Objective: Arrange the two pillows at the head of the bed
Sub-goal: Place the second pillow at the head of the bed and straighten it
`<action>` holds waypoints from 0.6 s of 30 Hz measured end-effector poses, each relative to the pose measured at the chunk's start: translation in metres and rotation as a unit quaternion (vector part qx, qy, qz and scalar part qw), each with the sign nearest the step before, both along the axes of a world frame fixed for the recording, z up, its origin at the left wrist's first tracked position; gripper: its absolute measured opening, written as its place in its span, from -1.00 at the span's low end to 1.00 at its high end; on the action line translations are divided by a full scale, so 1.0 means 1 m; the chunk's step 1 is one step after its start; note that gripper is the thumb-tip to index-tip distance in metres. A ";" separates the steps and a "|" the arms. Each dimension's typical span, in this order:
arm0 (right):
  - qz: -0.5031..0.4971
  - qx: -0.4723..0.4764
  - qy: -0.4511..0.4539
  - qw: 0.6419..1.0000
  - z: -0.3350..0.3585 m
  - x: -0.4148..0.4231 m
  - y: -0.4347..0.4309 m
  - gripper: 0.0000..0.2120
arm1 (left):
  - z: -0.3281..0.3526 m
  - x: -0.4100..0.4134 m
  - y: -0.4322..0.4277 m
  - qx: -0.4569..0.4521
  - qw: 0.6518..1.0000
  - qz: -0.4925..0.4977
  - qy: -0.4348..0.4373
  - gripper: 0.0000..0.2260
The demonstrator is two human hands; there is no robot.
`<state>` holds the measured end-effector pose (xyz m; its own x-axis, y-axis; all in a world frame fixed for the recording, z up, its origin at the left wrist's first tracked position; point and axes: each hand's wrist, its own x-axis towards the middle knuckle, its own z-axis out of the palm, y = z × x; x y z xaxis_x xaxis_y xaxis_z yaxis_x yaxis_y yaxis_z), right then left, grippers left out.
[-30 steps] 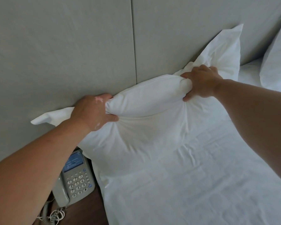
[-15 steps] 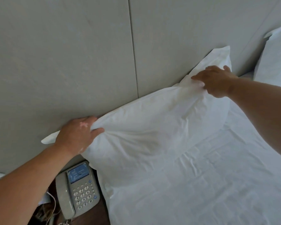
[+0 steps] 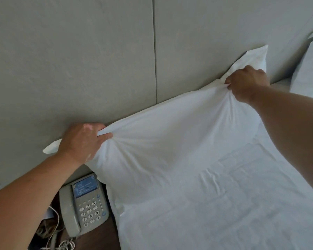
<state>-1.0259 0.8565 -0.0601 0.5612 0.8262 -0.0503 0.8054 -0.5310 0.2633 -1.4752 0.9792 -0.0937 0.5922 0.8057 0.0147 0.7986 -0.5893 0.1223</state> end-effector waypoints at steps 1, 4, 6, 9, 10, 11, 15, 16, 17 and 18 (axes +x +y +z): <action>-0.004 -0.001 0.005 1.000 0.001 0.002 -0.001 -0.64 | 0.003 0.001 0.001 -0.015 1.000 0.008 0.010 -0.65; -0.026 -0.016 0.027 0.999 0.014 0.004 -0.008 -0.60 | 0.013 0.004 0.004 -0.050 0.998 0.018 0.041 -0.66; -0.028 -0.030 0.058 0.997 0.025 0.002 -0.020 -0.52 | 0.016 0.004 0.003 -0.052 0.997 0.016 0.059 -0.68; -0.016 -0.019 0.094 0.995 0.046 -0.008 -0.052 -0.46 | 0.020 -0.008 -0.004 -0.047 0.997 0.031 0.059 -0.72; -0.017 -0.015 0.107 0.994 0.054 -0.017 -0.069 -0.46 | 0.025 -0.012 -0.008 -0.047 0.997 0.036 0.052 -0.70; -0.017 -0.008 0.124 0.992 0.060 -0.022 -0.088 -0.45 | 0.031 -0.015 -0.014 -0.050 0.997 0.038 0.044 -0.65; -0.060 0.045 0.222 0.972 0.079 -0.056 -0.181 -0.44 | 0.060 -0.018 -0.051 -0.086 0.996 0.032 -0.008 -0.51; -0.084 0.063 0.249 0.963 0.083 -0.068 -0.210 -0.44 | 0.065 -0.018 -0.063 -0.099 0.994 0.031 -0.022 -0.48; -0.103 0.079 0.269 0.954 0.079 -0.079 -0.243 -0.45 | 0.071 -0.018 -0.075 -0.117 0.992 0.023 -0.032 -0.45; -0.123 0.093 0.282 0.947 0.078 -0.093 -0.277 -0.46 | 0.074 -0.017 -0.084 -0.131 0.990 0.018 -0.047 -0.44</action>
